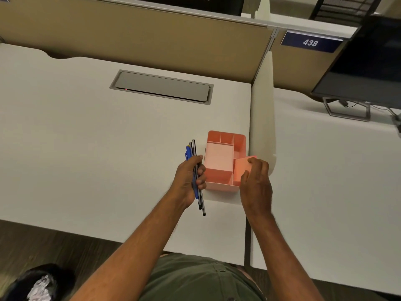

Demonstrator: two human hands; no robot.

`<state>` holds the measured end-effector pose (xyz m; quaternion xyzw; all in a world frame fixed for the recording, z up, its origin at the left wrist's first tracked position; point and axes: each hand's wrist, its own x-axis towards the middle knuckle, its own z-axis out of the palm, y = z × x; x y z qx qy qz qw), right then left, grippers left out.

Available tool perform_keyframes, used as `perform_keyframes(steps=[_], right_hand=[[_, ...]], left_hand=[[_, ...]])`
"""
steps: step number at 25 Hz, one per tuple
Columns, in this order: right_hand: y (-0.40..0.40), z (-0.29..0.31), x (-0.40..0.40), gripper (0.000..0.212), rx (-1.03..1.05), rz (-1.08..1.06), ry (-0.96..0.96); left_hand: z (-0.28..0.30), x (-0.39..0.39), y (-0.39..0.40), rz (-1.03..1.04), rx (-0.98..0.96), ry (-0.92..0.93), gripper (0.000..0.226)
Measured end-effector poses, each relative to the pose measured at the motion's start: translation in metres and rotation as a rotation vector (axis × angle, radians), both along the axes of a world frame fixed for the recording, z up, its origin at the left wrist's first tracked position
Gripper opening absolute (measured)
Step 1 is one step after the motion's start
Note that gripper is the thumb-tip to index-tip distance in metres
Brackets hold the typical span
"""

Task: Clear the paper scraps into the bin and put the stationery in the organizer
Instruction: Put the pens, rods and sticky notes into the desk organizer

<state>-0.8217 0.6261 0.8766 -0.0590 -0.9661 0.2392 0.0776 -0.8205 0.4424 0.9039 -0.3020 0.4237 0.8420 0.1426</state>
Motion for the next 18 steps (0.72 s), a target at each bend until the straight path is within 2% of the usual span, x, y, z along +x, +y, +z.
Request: perform_keyframes(steps=[7, 10, 15, 16, 18], right_hand=[[0.001, 0.002, -0.007, 0.036, 0.034, -0.029, -0.056], [-0.001, -0.004, -0.009, 0.043, 0.035, -0.011, -0.152], [-0.004, -0.007, -0.010, 0.037, 0.087, 0.006, -0.176], [-0.006, -0.006, -0.011, 0.034, 0.061, 0.006, -0.143], [-0.014, 0.000, -0.016, 0.025, -0.117, 0.000, -0.078]], left_hand=[[-0.005, -0.015, -0.004, -0.025, 0.046, 0.036, 0.007], [-0.006, -0.021, -0.003, -0.038, 0.056, 0.033, 0.014], [-0.009, -0.027, -0.003, -0.078, 0.047, 0.041, 0.017], [-0.010, -0.029, -0.002, -0.093, 0.041, 0.044, 0.017], [-0.010, -0.031, 0.000, -0.128, 0.032, 0.058, 0.017]])
